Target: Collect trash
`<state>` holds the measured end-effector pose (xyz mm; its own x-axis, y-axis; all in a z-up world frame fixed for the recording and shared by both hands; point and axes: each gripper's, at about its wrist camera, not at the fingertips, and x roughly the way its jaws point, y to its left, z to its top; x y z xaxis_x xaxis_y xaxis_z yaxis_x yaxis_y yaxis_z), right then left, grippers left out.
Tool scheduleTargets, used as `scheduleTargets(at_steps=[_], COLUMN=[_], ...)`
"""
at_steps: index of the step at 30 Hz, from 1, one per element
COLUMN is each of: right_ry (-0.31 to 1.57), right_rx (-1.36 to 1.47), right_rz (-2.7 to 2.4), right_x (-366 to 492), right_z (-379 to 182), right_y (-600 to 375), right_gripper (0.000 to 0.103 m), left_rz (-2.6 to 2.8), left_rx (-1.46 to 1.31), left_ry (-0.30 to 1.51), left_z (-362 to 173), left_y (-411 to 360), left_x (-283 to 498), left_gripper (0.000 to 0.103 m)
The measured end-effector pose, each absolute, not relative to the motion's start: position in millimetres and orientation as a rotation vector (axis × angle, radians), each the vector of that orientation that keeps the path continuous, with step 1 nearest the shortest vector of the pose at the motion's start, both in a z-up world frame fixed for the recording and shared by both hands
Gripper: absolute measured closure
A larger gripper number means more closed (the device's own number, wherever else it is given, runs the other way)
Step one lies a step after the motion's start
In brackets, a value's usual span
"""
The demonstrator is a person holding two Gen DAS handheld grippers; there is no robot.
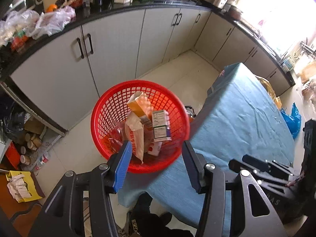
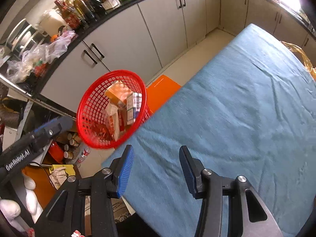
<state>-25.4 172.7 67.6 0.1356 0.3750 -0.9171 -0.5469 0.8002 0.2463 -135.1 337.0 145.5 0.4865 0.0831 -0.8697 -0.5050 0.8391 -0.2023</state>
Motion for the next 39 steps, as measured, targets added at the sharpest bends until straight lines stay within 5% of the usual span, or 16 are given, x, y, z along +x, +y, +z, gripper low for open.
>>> scheduleTargets(at_steps=[11,14,19,21,29,39], right_ry=[1.152,1.107,1.062,1.049,1.005,0.957], right_rx=[-0.134,-0.109,-0.091,-0.083,-0.099,-0.161], right_rz=[0.722,0.730,0.742,0.746,0.764,0.797], right_x=[-74.6,-83.4,-98.4,-103.6,-124.8,-141.7], right_z=[110.8,125.8,136.8,140.2,149.2,151.3], right_y=[115.3,103.0,87.6,83.0,74.0,77.9], right_gripper=[0.050,0.048,0.048,0.047,0.046,0.042], left_rz=[0.449,0.536,0.705,0.761,0.982,0.950], left_rx=[-0.377,-0.304,-0.188,-0.159,-0.068,-0.078], left_ry=[0.820,0.718,0.496,0.412,0.322,0.514], left_z=[201.8,228.8,275.2,294.2,324.8,296.4], left_y=[272.5,259.3,236.6,227.3,212.8,209.9], left_x=[-182.6,-203.2,-244.2,-262.1,-298.2,-285.2], left_gripper=[0.048,0.040,0.006,0.003,0.000,0.000])
